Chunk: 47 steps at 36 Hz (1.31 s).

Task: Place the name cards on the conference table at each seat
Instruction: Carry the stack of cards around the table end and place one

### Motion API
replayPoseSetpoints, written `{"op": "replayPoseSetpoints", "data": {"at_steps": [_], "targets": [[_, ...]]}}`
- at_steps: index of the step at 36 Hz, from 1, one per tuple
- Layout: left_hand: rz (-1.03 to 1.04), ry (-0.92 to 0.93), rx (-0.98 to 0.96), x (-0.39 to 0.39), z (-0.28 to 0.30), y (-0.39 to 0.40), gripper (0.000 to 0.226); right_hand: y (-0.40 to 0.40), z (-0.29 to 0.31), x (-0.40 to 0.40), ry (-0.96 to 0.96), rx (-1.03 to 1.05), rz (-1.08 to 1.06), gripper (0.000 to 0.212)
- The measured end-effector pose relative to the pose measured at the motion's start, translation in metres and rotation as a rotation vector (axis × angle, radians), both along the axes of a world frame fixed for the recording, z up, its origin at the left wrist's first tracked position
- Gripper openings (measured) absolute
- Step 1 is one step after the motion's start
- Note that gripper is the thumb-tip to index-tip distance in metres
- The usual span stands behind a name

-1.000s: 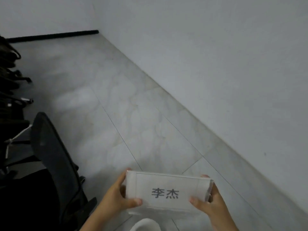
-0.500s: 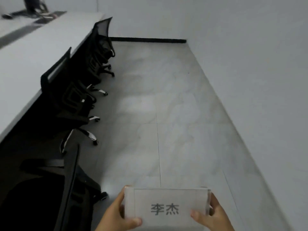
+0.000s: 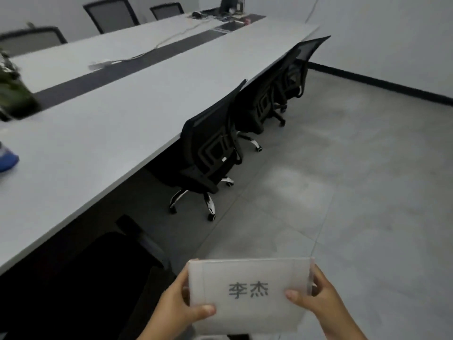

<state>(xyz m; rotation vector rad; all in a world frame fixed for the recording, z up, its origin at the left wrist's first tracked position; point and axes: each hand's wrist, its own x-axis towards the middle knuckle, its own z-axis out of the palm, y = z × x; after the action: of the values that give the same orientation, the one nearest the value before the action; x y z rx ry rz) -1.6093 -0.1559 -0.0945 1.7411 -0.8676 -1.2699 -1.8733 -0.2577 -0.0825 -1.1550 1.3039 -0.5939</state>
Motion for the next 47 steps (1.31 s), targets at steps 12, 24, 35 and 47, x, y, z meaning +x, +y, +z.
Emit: {"op": "replayPoseSetpoints", "data": {"at_steps": [12,24,35,47], "targets": [[0.211,0.033,-0.02,0.082,0.024,-0.132,0.085,-0.191,0.016,0.114,0.055,-0.067,0.271,0.105],[0.808,-0.1,0.057,0.168,0.031,-0.167,0.083,-0.319,0.022,0.333,-0.087,-0.006,0.899,0.088],[1.036,-0.193,0.055,0.275,0.082,-0.202,0.079,-0.362,0.055,0.501,-0.235,-0.038,1.069,0.072],[0.864,-0.168,0.095,0.432,0.069,-0.25,0.098,-0.386,0.049,0.622,-0.304,-0.034,0.846,0.072]]}}
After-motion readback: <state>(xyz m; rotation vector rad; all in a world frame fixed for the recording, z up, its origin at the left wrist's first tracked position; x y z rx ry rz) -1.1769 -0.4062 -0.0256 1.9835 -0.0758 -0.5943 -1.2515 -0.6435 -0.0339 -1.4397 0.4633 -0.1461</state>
